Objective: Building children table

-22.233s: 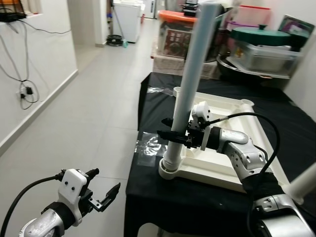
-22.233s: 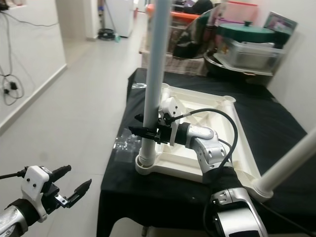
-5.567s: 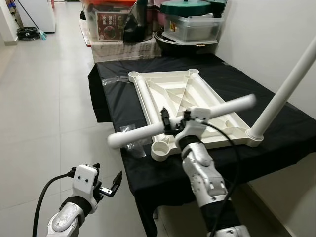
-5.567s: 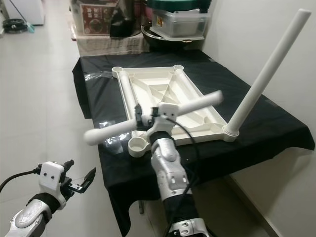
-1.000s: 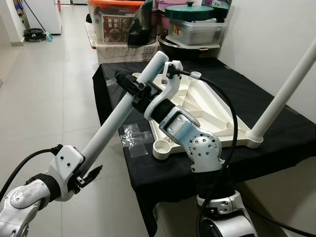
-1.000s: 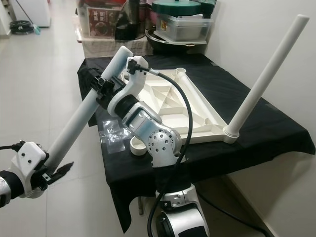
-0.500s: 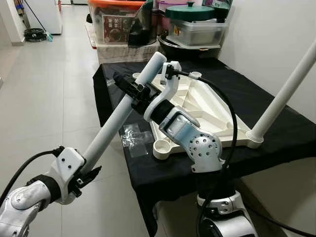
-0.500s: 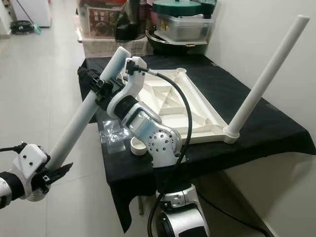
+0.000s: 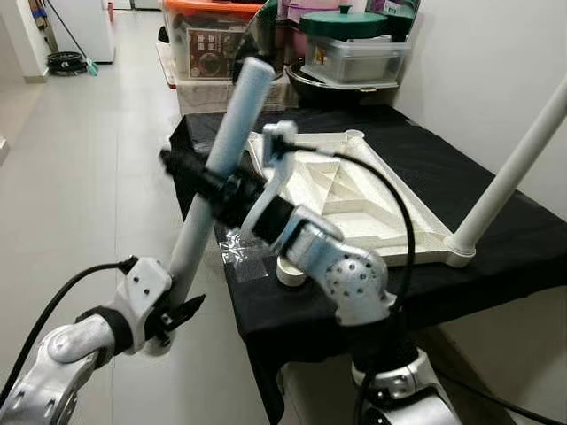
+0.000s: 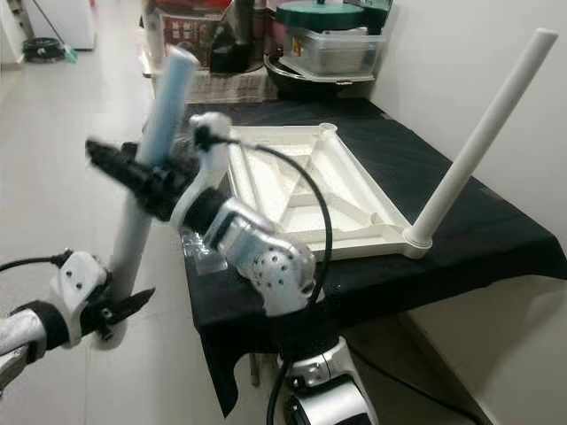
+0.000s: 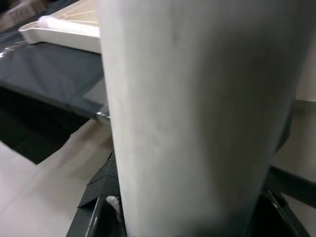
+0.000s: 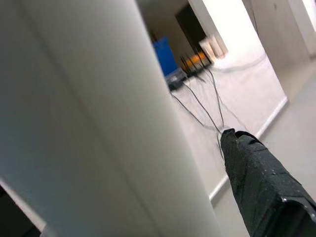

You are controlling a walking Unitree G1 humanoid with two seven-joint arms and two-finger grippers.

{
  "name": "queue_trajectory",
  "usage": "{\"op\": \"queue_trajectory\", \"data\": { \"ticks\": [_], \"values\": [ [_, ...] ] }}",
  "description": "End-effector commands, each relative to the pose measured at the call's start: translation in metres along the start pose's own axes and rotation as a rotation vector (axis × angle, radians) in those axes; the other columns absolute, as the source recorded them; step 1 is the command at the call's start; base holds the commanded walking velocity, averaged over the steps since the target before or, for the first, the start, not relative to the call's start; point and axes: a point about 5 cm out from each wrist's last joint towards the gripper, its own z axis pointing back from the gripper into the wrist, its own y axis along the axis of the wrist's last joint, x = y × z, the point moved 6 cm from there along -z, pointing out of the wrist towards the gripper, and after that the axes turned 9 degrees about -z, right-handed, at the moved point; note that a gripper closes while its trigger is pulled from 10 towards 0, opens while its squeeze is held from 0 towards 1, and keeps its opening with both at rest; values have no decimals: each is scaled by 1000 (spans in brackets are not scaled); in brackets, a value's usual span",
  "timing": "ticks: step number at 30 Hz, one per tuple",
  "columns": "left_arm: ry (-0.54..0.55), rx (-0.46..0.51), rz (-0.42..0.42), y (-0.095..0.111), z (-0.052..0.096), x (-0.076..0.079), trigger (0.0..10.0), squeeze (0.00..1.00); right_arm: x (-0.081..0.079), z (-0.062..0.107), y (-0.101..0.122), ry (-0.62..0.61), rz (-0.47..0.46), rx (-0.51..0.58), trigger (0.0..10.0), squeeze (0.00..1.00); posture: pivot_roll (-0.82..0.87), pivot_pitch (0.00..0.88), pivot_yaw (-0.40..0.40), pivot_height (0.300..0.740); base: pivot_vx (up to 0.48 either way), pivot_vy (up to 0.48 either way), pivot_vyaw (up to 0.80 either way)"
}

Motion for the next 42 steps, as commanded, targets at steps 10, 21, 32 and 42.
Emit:
{"op": "queue_trajectory", "data": {
  "ticks": [10,21,32,42],
  "values": [
    [-57,119,-79,40,-4,6,10000,0,39,4,-36,-143,-53,-41,10000,0,91,0,-80,740,0,0,0],
    [-35,218,-89,71,-14,-3,10000,0,51,6,-47,-188,-71,-41,10000,0,97,0,-77,740,0,0,0],
    [-34,255,-86,82,-32,-6,10000,0,46,5,-59,-165,-126,-34,9373,0,83,0,-64,740,0,0,0],
    [-60,241,-69,76,-36,5,10000,0,67,14,-25,-259,-161,166,0,0,78,0,-60,740,0,0,0]
  ]
}}
